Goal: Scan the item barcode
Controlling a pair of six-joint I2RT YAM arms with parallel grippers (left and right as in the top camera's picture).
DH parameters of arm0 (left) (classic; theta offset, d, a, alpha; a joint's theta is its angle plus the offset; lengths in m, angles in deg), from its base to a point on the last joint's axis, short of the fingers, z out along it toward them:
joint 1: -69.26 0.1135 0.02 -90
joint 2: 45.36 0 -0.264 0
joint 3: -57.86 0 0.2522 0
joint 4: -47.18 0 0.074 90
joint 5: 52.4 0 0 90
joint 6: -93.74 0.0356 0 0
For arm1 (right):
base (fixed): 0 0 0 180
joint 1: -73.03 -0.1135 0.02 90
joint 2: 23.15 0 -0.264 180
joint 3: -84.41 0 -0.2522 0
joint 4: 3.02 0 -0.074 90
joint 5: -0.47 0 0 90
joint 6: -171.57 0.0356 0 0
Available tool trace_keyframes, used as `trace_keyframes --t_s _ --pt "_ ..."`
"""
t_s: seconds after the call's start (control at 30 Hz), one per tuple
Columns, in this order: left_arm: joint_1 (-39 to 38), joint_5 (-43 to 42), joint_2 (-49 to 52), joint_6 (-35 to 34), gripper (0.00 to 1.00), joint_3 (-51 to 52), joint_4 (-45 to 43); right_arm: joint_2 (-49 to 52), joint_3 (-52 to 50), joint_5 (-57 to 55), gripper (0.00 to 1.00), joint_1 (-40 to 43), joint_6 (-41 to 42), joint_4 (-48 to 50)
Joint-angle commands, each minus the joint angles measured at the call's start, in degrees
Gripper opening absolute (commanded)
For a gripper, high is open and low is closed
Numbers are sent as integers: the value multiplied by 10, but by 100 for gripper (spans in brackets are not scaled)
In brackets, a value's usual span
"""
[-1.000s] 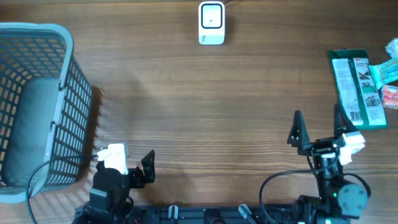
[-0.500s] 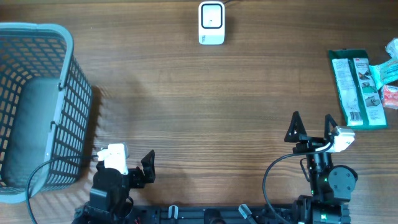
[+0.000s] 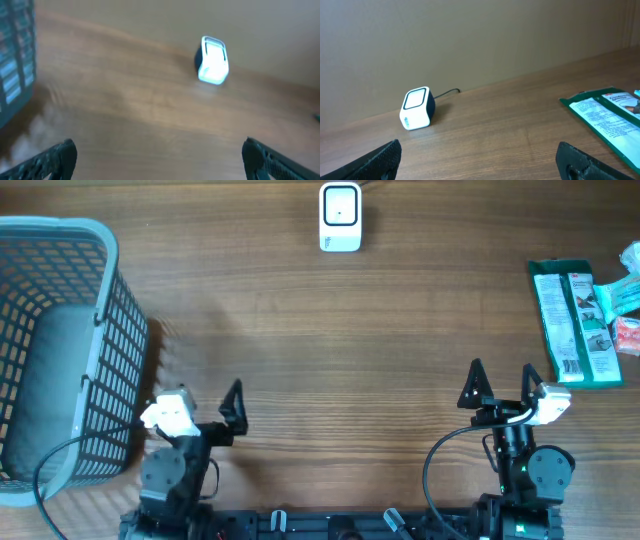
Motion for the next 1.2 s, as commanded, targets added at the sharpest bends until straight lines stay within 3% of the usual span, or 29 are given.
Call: trace_keyframes --t_s 0.0,0.07,0.2,0.37,0.47,0.77,0.9,1.17 --pt "60 18 -5 51 100 54 -107 -2 0 -10 100 -3 4 2" --pt "80 18 -6 115 100 58 -120 -2 0 -10 100 -3 4 1" --pt "96 16 -6 181 100 59 -119 -2 0 -10 100 -3 4 1" --pt "96 14 -6 182 100 62 -126 -2 0 -10 100 -3 5 1" --pt "96 14 -6 181 100 93 -199 -2 0 -10 100 -3 4 1" --pt "107 3 -6 174 100 92 -197 -2 0 -10 100 -3 4 1" --pt "107 3 -6 114 100 92 -197 -2 0 -10 99 -3 4 1" --pt "107 3 -6 120 100 92 -198 -2 0 -10 100 -3 4 1"
